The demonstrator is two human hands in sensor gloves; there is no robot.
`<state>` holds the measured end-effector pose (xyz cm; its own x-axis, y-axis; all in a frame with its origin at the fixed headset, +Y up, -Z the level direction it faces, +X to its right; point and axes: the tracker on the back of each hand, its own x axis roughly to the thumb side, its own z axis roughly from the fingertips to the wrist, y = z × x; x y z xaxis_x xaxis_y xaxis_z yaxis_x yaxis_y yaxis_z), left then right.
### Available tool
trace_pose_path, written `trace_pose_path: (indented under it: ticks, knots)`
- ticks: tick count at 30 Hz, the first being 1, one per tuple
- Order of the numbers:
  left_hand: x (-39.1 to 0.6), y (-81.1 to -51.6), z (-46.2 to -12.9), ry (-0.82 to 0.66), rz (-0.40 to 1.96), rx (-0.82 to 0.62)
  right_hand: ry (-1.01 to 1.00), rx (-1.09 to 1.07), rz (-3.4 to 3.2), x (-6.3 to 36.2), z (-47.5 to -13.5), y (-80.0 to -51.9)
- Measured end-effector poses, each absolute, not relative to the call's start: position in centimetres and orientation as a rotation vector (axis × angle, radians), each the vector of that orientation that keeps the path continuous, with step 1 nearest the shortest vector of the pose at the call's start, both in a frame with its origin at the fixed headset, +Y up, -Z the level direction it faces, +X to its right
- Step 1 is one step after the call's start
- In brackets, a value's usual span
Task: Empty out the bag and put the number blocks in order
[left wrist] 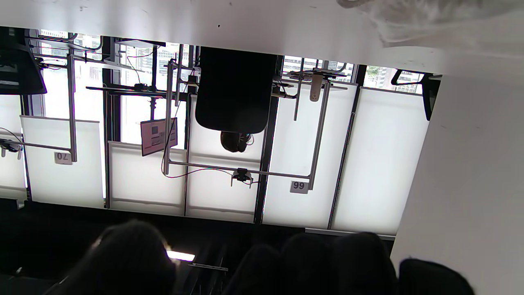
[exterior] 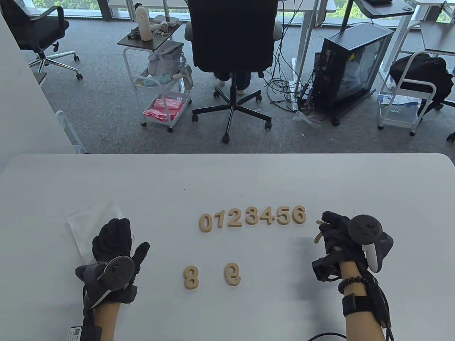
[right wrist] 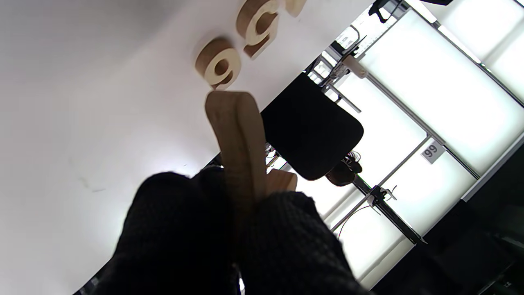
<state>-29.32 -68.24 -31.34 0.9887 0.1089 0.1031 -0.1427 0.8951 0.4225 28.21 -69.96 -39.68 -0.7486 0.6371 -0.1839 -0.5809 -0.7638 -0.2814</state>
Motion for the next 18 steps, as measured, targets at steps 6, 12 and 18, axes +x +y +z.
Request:
trace_pose_path:
  ticks: [6,12,18]
  knots:
    - [-29.7,-68.2,-31.3,-0.054,0.124,0.448,-0.207,-0.412,2.604,29.0,-43.3,-69.9]
    - [-30.1,-68.1,-31.3,-0.036,0.123,0.453,-0.133,-0.441,2.743,27.7,-47.2,-70.9]
    - [-30.3,-68.2,-31.2,-0.021,0.117,0.447,-0.076,-0.483,2.831,25.7,-50.2,-72.8]
